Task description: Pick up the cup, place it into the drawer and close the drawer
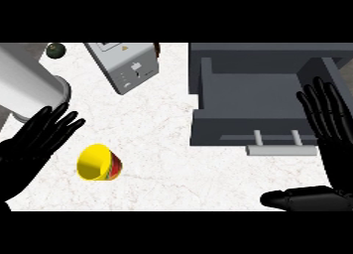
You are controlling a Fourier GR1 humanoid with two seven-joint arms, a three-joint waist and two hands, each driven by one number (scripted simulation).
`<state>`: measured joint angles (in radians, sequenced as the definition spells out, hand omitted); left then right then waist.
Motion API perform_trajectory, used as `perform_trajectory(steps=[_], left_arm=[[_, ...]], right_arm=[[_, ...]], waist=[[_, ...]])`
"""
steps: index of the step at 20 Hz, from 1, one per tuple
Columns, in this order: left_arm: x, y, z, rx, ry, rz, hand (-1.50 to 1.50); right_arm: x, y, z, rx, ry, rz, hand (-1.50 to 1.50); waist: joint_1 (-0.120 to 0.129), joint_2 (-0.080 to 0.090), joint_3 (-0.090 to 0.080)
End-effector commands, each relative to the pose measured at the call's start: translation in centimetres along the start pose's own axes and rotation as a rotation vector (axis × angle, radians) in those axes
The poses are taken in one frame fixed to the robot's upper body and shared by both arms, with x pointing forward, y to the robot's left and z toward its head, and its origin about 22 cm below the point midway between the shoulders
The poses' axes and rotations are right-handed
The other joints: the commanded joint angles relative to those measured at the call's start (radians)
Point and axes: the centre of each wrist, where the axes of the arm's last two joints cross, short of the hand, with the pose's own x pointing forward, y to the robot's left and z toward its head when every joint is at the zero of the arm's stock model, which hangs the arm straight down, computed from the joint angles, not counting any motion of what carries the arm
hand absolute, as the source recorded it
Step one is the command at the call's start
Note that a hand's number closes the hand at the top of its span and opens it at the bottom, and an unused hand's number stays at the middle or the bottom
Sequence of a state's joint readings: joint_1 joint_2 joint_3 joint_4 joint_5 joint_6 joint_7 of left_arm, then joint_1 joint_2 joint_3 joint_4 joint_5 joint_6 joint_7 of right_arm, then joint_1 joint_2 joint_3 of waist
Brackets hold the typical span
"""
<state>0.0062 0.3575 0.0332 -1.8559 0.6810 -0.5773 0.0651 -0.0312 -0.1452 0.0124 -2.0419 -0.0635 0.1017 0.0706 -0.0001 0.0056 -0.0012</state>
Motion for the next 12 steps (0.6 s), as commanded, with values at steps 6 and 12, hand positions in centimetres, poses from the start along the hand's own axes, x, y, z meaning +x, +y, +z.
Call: perform_trajectory(steps=[6,12], left_arm=[[-4.0,5.1,-1.1,-0.012,0.127,0.021,-1.5],[-7.4,7.9,2.2,0.028,0.189,0.003,-1.5]], right_arm=[[-0.9,-0.4,-3.2,0.045,0.02,-0.007,-1.5],[-1.4,-0.9,-3.7,0.025,0.009,0.005,-1.5]], waist=[[-0.004,-0.003,0.001],[-0.004,-0.003,0.001]])
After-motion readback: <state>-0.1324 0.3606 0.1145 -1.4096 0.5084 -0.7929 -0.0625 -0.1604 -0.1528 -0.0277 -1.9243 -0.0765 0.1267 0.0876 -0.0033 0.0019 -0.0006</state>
